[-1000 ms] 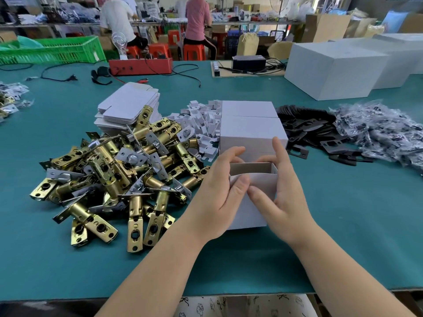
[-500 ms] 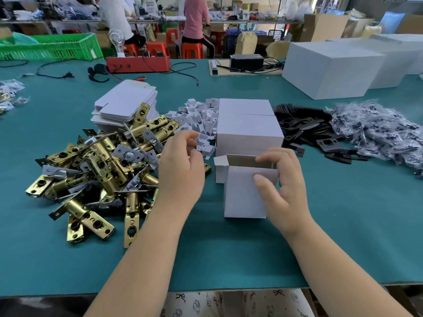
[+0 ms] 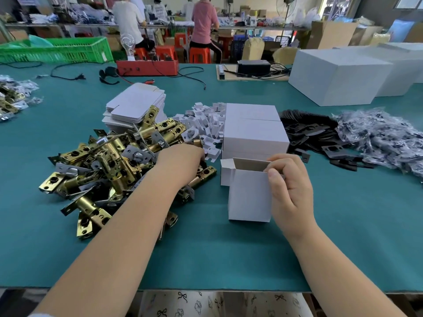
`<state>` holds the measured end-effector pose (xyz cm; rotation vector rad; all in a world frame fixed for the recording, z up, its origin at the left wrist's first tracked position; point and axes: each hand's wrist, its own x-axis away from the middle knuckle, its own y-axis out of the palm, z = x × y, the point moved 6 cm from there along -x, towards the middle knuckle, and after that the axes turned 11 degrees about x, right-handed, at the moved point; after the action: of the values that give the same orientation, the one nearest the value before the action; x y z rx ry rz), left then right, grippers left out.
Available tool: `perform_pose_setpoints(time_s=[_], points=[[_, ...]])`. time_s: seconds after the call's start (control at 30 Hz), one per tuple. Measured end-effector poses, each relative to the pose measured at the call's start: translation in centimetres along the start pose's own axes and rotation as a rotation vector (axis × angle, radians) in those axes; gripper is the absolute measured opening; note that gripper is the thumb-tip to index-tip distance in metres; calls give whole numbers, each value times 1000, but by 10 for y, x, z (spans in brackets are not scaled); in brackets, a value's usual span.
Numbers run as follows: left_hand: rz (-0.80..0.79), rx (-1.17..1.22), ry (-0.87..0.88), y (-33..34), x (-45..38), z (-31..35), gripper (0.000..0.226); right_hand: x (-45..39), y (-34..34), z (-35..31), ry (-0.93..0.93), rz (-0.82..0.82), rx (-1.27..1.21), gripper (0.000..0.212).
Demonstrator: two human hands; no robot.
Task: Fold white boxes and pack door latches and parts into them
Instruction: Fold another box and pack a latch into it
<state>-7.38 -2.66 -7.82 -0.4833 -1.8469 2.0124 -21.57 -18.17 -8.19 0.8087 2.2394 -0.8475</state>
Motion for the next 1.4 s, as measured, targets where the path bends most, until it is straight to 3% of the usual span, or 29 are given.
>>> perform_pose_setpoints(time_s=[0.23, 0.37, 0.57, 0.8, 0.87, 1.0, 1.1, 1.23, 1.4], points=[[78, 139, 133, 0, -6, -10, 35, 0, 0, 0, -3, 10, -5, 21], [225, 249, 231, -14, -8, -6, 30, 0, -1, -1, -6, 16, 2, 19], [440, 276, 163, -26, -4, -11, 29, 0, -1, 0, -1, 6, 11, 23], [679, 692, 125, -67, 21, -3, 30, 0, 1, 0, 33, -26, -7, 18], [715, 802, 155, -82, 32, 5, 28, 3, 2, 2, 92, -37, -43, 25], [810, 855, 223, -106, 58, 18, 24, 5, 1, 5, 141, -38, -52, 33], [791, 945, 344, -116, 74, 31, 23, 4, 1, 4, 134, -38, -54, 35], [581, 1062, 497, -109, 75, 57, 19, 5, 1, 3, 126, -40, -57, 40], [476, 1012, 578, -89, 71, 82, 25, 4, 1, 0, 74, -42, -76, 50]])
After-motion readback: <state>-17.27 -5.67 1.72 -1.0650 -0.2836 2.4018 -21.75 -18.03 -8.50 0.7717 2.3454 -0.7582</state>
